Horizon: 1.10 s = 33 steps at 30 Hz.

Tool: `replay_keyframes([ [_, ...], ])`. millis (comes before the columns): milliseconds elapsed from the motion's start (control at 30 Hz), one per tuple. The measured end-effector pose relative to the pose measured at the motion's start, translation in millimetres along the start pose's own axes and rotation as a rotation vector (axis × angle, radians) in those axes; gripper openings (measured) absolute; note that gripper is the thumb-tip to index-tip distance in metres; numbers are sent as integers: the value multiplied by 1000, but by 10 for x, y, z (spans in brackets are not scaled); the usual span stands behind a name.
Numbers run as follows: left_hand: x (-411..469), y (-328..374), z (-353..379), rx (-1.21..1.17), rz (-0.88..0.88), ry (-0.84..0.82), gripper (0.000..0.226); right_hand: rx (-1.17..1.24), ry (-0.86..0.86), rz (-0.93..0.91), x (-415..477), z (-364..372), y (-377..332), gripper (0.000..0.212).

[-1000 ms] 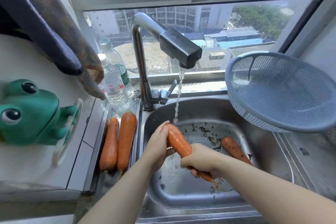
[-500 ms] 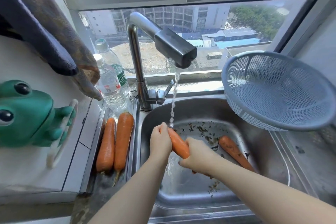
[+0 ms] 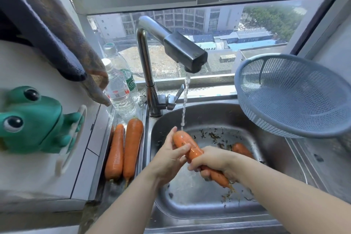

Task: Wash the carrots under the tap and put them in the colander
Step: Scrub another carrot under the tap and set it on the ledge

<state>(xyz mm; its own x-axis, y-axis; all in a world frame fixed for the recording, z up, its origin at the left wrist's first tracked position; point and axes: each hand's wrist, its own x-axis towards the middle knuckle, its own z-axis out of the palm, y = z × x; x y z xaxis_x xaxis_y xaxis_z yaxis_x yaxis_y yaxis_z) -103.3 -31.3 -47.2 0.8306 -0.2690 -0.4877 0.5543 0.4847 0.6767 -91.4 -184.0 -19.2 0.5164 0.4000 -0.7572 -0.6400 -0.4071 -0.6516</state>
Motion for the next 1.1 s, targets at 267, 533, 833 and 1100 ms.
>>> replay_keyframes([
  [267,165,92,247,319,159,468,27,-465,257,-113,82,247,-115,8],
  [533,-40,145,46,357,-1,-19,87,-320,118,-33,31,75,-61,13],
  [833,114,174,146,489,90,219,43,-293,223,-81,134,190,-91,10],
  [1100,56,317,-1,440,13,81,86,-193,155,-93,148,184,-123,9],
])
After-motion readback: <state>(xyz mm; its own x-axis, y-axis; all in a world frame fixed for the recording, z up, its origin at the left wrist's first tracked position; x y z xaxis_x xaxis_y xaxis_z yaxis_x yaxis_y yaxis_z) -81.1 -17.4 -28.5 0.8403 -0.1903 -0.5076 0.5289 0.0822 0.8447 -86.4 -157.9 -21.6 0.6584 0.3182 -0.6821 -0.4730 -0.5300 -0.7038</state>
